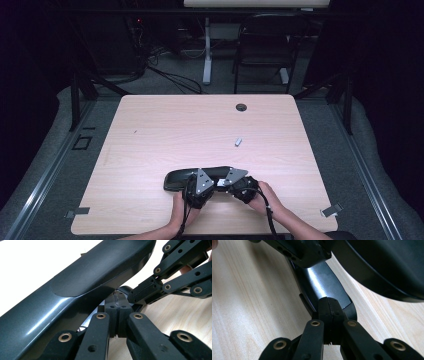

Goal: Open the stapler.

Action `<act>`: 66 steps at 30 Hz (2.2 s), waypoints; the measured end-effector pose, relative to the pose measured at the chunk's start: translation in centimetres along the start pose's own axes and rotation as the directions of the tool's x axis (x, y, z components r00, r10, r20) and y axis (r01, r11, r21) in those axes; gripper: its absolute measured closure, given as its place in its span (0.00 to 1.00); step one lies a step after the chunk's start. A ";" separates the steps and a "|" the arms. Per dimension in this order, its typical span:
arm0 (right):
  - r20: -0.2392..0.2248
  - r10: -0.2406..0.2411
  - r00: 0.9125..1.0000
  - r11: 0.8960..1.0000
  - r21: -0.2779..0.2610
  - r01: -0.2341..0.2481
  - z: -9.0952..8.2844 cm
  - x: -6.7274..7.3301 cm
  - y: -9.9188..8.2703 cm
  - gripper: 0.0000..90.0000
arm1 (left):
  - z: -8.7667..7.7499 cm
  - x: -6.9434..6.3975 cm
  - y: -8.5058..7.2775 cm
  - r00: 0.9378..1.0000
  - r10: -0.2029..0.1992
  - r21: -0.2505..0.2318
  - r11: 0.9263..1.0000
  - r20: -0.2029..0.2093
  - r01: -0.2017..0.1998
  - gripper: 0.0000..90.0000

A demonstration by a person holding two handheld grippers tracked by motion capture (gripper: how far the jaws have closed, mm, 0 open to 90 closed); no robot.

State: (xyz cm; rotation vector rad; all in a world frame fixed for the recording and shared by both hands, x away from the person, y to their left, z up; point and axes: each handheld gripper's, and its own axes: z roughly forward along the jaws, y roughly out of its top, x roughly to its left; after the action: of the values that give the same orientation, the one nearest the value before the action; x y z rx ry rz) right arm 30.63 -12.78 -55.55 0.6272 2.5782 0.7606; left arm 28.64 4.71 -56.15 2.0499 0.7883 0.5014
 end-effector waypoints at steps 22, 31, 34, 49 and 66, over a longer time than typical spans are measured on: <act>0.036 -0.038 0.999 0.999 -0.001 0.039 0.0 0.5 0.0 1.00 | -0.2 -0.3 0.2 1.000 0.023 -0.004 1.000 -0.008 -0.024 1.00; 0.041 -0.042 0.998 0.999 -0.005 0.042 0.0 0.6 -0.1 1.00 | 0.4 -0.5 0.3 0.999 0.032 -0.010 0.999 -0.004 -0.032 1.00; 0.042 -0.023 0.999 0.999 -0.025 0.024 0.1 0.7 -0.2 1.00 | 0.3 -0.5 0.3 0.999 0.038 -0.011 0.999 -0.003 -0.038 1.00; 0.047 -0.008 0.999 1.000 -0.023 0.009 0.0 0.7 -0.3 1.00 | 0.1 -0.5 0.6 0.999 0.042 -0.003 0.999 0.009 -0.042 1.00; 0.044 -0.006 0.999 0.999 -0.032 0.008 0.0 0.6 -0.5 1.00 | 0.7 -0.9 0.5 0.999 0.048 -0.026 0.999 -0.004 -0.048 1.00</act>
State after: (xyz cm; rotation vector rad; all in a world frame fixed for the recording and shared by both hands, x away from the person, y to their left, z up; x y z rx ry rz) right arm 29.93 -12.89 -55.96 0.6181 2.5218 0.7756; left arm 28.58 3.49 -56.18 2.0483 0.7322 0.5394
